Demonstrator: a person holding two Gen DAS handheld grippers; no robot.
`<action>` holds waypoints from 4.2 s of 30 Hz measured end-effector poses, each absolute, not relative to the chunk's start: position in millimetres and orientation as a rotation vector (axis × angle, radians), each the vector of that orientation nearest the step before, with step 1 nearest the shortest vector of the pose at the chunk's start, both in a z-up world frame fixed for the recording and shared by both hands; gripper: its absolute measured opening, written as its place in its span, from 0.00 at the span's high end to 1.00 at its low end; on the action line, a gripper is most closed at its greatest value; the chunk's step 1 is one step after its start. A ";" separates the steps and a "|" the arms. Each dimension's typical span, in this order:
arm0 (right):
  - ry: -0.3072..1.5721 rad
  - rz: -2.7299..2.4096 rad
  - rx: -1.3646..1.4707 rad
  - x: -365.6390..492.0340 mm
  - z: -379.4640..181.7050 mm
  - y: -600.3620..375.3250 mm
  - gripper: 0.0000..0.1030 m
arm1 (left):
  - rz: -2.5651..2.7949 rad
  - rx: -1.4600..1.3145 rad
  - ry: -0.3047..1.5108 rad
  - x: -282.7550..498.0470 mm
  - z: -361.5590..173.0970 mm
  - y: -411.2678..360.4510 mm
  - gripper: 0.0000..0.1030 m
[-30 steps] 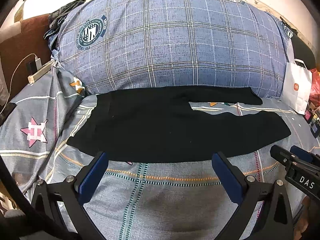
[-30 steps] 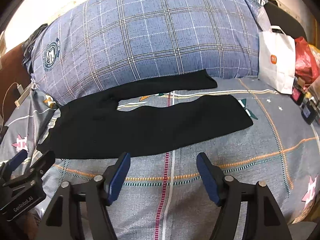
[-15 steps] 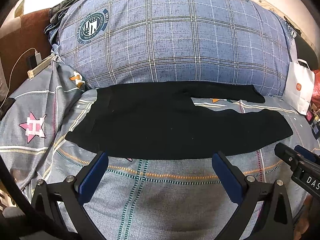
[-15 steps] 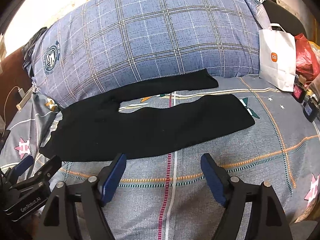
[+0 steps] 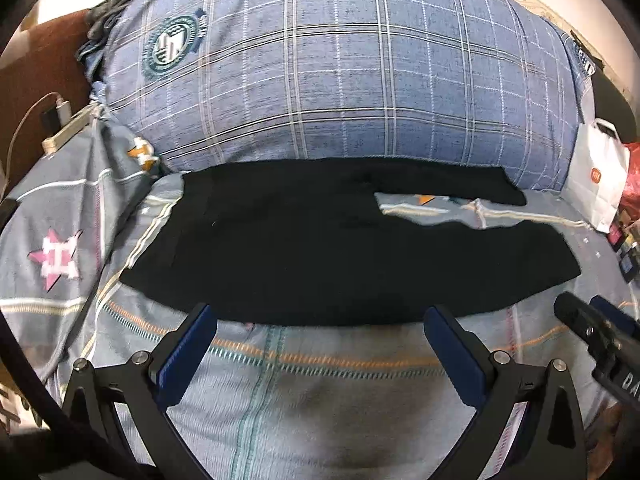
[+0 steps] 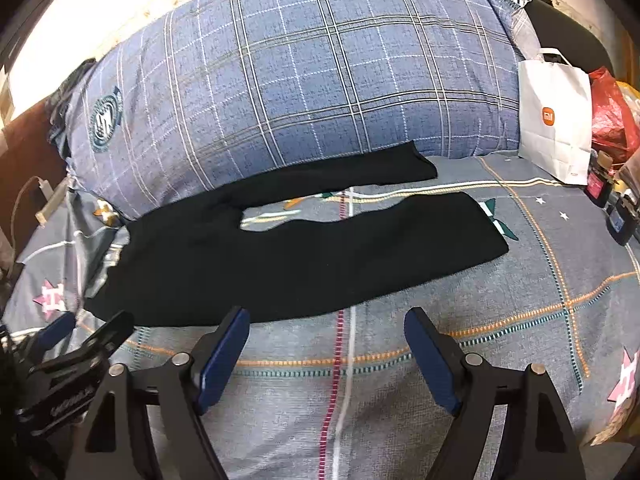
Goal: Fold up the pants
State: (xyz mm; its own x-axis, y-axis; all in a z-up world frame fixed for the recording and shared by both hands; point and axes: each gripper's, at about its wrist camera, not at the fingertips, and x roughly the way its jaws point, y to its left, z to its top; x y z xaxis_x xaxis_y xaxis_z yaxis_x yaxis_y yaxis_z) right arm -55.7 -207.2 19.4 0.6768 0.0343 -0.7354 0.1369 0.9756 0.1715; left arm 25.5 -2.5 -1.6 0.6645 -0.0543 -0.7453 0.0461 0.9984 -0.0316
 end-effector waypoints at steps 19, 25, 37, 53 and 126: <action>0.815 -0.119 0.207 -50.7 32.0 -219.3 0.20 | -0.118 0.047 0.804 52.0 27.5 -25.0 0.00; 0.812 -0.142 0.214 -49.7 35.1 -225.7 0.20 | -0.128 0.008 0.834 90.6 33.7 -40.7 0.00; 0.933 -0.043 0.304 77.4 42.9 -282.5 0.20 | -0.117 -0.045 0.981 185.8 -7.7 -35.1 0.00; 1.210 -0.377 0.270 301.0 -43.9 -357.3 0.35 | -0.097 -0.101 1.010 204.5 -8.4 -11.9 0.00; 1.026 -0.112 0.699 23.2 20.2 -419.8 0.91 | -0.200 -0.411 1.189 90.1 -66.8 -88.3 0.63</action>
